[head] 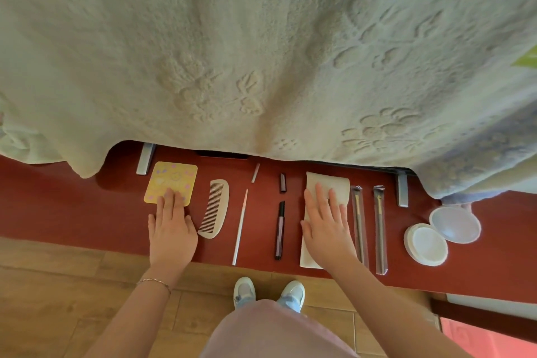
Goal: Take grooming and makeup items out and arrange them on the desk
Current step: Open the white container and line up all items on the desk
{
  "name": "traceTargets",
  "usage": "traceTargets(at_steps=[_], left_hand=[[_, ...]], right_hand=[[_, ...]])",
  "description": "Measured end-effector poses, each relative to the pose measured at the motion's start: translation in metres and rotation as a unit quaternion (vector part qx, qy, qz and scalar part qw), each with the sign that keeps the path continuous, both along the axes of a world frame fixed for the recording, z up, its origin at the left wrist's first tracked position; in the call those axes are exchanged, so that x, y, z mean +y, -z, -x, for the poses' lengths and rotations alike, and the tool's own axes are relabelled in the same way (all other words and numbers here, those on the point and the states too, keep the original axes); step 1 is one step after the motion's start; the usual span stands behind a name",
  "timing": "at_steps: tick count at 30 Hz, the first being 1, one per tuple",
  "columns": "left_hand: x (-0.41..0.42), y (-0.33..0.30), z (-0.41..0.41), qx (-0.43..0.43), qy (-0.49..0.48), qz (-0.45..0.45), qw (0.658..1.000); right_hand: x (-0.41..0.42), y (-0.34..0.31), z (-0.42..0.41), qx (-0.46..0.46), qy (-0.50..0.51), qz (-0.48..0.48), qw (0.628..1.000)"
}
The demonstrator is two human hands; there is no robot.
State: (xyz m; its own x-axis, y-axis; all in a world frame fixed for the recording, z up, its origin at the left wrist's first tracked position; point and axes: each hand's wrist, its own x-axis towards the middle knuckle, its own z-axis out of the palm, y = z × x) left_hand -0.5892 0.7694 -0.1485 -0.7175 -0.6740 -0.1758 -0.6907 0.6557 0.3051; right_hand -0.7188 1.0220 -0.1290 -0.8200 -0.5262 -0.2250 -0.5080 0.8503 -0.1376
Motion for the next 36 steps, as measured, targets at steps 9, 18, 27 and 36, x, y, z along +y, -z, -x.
traceTargets(at_steps=[9, 18, 27, 36], left_hand=[[0.002, 0.004, 0.002, 0.003, 0.006, 0.0, 1.0], [0.045, -0.026, 0.016, 0.121, 0.151, 0.024, 0.981], [0.123, -0.02, 0.037, 0.049, 0.402, -0.066, 0.912], [0.116, -0.016, 0.029, 0.04, 0.392, -0.039, 0.918]], right_hand=[[-0.002, 0.013, -0.002, 0.027, 0.008, -0.021, 0.999], [-0.016, -0.011, 0.015, 0.097, -0.077, 0.108, 0.986], [-0.046, -0.008, 0.07, 0.006, -0.175, 0.064, 0.982], [-0.056, -0.007, 0.073, -0.006, -0.203, 0.055, 0.978]])
